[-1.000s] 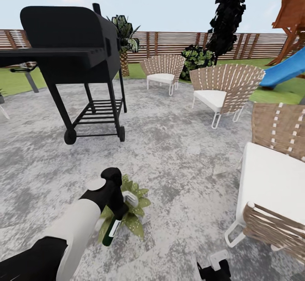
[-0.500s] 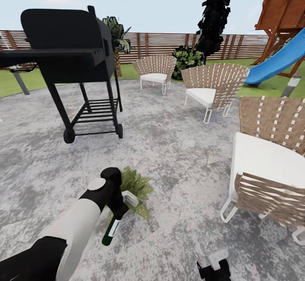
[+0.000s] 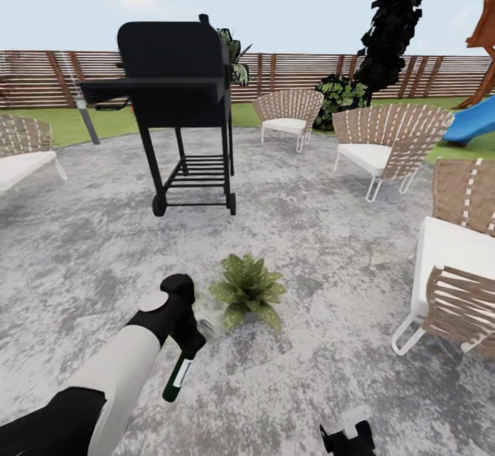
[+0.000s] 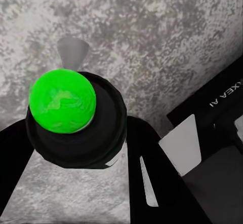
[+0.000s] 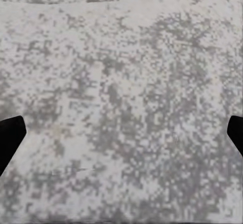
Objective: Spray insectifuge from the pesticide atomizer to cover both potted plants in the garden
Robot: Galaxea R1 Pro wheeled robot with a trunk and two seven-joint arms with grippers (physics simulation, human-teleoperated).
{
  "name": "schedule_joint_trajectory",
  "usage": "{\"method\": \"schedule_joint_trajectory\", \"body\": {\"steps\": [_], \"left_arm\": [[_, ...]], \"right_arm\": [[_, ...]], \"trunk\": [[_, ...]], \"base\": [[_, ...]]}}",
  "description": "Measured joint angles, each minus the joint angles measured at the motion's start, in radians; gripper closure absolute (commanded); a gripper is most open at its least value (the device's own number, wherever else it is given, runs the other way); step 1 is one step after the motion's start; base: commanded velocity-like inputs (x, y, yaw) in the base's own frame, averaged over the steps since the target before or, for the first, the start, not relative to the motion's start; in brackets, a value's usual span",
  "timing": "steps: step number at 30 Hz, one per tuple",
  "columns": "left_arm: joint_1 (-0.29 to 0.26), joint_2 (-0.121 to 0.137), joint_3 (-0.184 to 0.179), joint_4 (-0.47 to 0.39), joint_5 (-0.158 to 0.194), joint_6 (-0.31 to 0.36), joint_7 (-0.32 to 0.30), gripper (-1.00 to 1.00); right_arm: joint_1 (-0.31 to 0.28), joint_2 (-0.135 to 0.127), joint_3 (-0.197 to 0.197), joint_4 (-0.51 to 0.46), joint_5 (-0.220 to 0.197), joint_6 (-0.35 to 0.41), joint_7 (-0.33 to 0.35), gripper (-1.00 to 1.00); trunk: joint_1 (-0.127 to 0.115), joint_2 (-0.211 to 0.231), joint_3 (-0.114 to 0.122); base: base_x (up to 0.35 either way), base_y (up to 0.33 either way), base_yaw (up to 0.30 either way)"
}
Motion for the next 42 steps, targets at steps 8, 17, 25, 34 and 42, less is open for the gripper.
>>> {"method": "schedule_joint_trajectory", "body": {"steps": [8,17,25,34,42], "left_arm": [[0.054,0.038,0.064,-0.018,0.146,-0.076,0.094,1.0],[0.14,0.067,0.229,-0.002,0.468,-0.506,0.387,1.0],[0.183,0.067,0.29,-0.002,0.557,-0.614,0.45,1.0],[0.185,0.068,0.304,-0.001,0.558,-0.626,0.452,1.0],[0.181,0.092,0.302,0.063,0.54,-0.794,0.451,1.0]], "right_arm": [[0.0,0.0,0.0,0.001,0.0,0.0,0.0,-1.0],[0.0,-0.001,0.0,-0.001,0.0,0.0,0.0,-1.0],[0.0,-0.001,0.001,-0.002,0.001,0.0,0.002,-1.0],[-0.002,-0.007,0.041,-0.231,0.051,0.006,0.07,-1.0],[-0.028,-0.002,0.073,-0.405,0.143,0.095,0.456,-1.0]], "trunk": [[0.0,0.0,0.0],[-0.001,0.0,0.001],[-0.001,0.0,0.001],[-0.001,0.0,0.001],[-0.001,0.0,0.001]], "base": [[-0.298,0.14,0.277],[-0.096,0.046,0.12],[0.0,0.0,0.001],[0.0,0.0,0.0],[0.0,0.0,0.0]]}}
